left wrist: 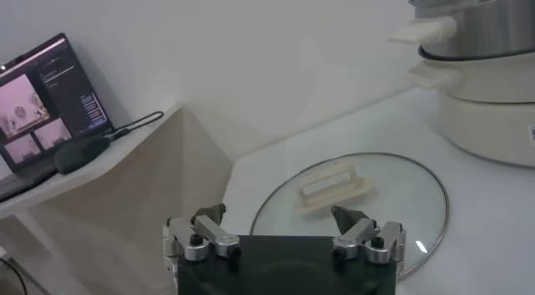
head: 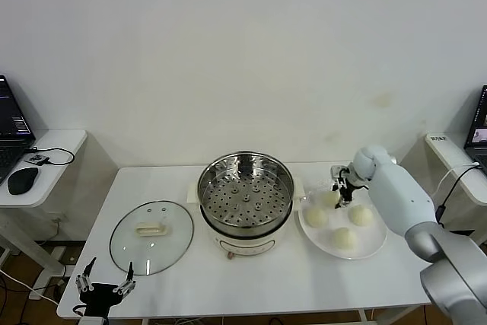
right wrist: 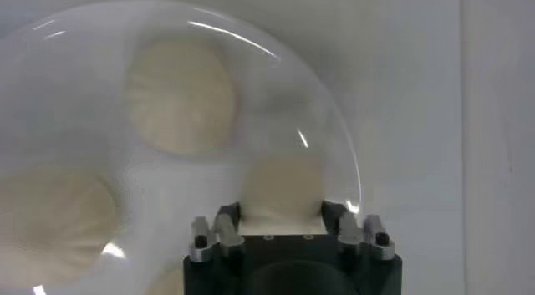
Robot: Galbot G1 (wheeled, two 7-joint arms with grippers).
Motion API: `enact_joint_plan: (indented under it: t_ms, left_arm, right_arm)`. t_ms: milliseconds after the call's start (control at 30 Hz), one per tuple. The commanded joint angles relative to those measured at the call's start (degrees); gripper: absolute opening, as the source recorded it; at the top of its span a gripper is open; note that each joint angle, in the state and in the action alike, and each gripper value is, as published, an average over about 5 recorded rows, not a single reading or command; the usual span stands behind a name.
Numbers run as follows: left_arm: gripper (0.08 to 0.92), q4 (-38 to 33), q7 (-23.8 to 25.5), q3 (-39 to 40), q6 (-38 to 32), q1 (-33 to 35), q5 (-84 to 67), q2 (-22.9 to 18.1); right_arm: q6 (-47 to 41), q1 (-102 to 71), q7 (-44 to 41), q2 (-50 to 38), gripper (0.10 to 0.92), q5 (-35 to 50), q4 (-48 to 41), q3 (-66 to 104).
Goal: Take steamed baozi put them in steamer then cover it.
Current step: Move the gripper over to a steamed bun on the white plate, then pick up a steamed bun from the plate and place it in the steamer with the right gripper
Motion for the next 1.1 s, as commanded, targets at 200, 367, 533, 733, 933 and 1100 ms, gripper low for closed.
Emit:
enact_joint_plan:
  t_ms: [200, 367, 533, 733, 933, 1100]
  left_arm:
    - [0.823, -0.14, -0.07, 0.06, -0.05, -0.04, 0.04, 0.05]
    - [0.823, -0.37, -0.14, 0.26, -0.10, -0.07, 0.05, 0.24]
    - [0.823, -0.97, -0.11, 0.16, -0.10, -0.12, 0.04, 0.63]
    - [0.823, -1.43, -0.16, -0.30, -0.09, -0.32, 0.12, 1.28]
    - [0.823, -1.74, -0.34, -0.48, -0.15, -0.68, 0.09, 1.64]
    - [0.823, -1.72, -0.76, -0.45, -0.28, -1.07, -0.01, 1.46]
  right_arm:
    - [-2.69, 2.09, -2.03, -4.85, 0.450, 8.46, 7.95, -4.15]
    - [-4.75, 9.24, -4.48, -8.20, 0.450, 18.07, 14.54, -10.67]
    - [-6.63, 19.56, -7.06, -7.38, 0.450, 26.95, 18.12, -18.04]
    - [-7.93, 28.75, -9.34, -1.05, 0.450, 33.93, 17.79, -25.79]
    - [-2.70, 33.01, -12.27, 6.66, 0.450, 36.38, 12.64, -28.60]
    - [13.41, 32.55, -13.82, 11.38, 0.450, 35.20, 8.05, -29.05]
